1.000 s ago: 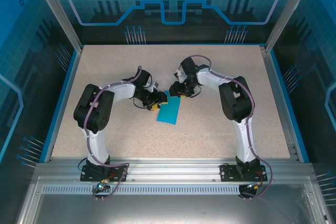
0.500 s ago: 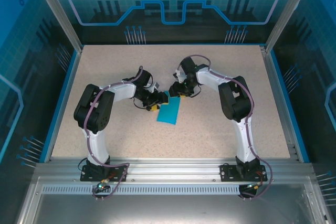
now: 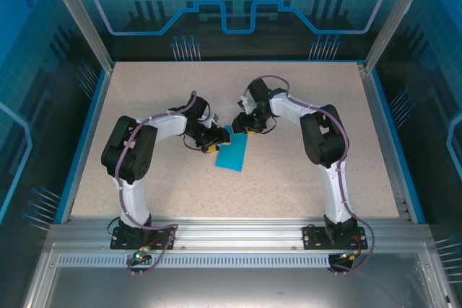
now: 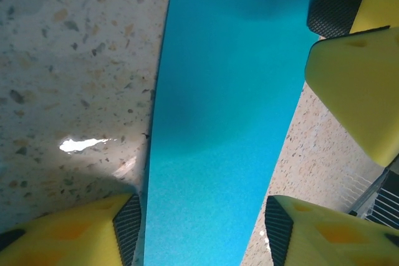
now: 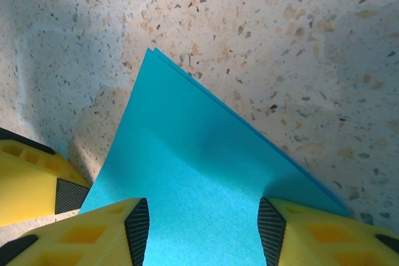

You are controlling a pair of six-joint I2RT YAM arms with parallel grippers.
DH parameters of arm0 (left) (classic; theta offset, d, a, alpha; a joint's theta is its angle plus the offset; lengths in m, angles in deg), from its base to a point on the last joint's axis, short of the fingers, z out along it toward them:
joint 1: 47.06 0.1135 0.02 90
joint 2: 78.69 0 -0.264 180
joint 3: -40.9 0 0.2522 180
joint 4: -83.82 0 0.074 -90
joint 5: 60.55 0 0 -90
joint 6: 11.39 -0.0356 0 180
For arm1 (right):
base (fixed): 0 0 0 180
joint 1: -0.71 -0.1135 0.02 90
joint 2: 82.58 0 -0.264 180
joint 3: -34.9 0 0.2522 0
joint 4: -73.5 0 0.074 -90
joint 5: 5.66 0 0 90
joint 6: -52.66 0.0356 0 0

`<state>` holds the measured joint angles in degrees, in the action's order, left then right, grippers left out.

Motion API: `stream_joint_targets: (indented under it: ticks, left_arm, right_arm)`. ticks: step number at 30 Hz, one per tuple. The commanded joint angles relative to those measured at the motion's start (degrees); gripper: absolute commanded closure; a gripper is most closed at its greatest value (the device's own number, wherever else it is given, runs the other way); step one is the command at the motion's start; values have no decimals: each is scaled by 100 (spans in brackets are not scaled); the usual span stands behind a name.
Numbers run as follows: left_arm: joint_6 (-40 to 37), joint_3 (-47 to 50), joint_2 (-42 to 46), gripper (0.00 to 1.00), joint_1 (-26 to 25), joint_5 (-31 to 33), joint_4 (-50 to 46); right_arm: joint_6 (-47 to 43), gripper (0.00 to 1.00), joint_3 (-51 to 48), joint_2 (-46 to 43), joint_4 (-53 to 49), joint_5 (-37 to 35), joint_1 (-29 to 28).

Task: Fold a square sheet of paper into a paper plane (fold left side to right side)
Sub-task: Third fold the triangle at the center of the table.

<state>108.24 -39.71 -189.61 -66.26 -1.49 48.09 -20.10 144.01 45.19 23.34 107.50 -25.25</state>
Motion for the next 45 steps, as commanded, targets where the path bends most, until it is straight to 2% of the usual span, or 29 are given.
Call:
stream_joint_targets:
  ticks: [1, 11, 18, 25, 30, 32, 37, 40, 45]
  left_arm:
    - [-26, -22, -12, 44, -57, -108, -42]
    - [-128, 76, 223, 57, -53, 170, -206]
    - [-152, 164, 237, 74, -59, 175, -193]
    - [-200, 249, 199, 87, -102, 203, -212]
    - [60, 356, 234, 93, -227, 129, -89]
    - [219, 391, 269, 95, -270, 137, -112]
    - [615, 486, 428, 96, -420, 139, -160]
    - [805, 471, 497, 97, -505, 148, -250]
    - [1072, 398, 544, 98, -567, 129, -394]
  right_arm:
    - [-113, 47, 67, 205, -130, 136, -68]
    - [-125, 47, 51, 196, -119, 128, -68]
    - [-133, 46, 56, 183, -96, 143, -65]
    - [-175, 39, -36, -167, 100, 159, -32]
    - [-498, 27, -439, -900, 204, -174, 36]
    - [-674, 25, -749, -1262, 238, -346, 51]
    - [-1156, 24, -2243, -2570, 699, -707, -72]
    - [-1415, 24, -3232, -3473, 1135, -1258, -481]
    - [-1771, 25, -4460, -4579, 1947, -2731, -1733]
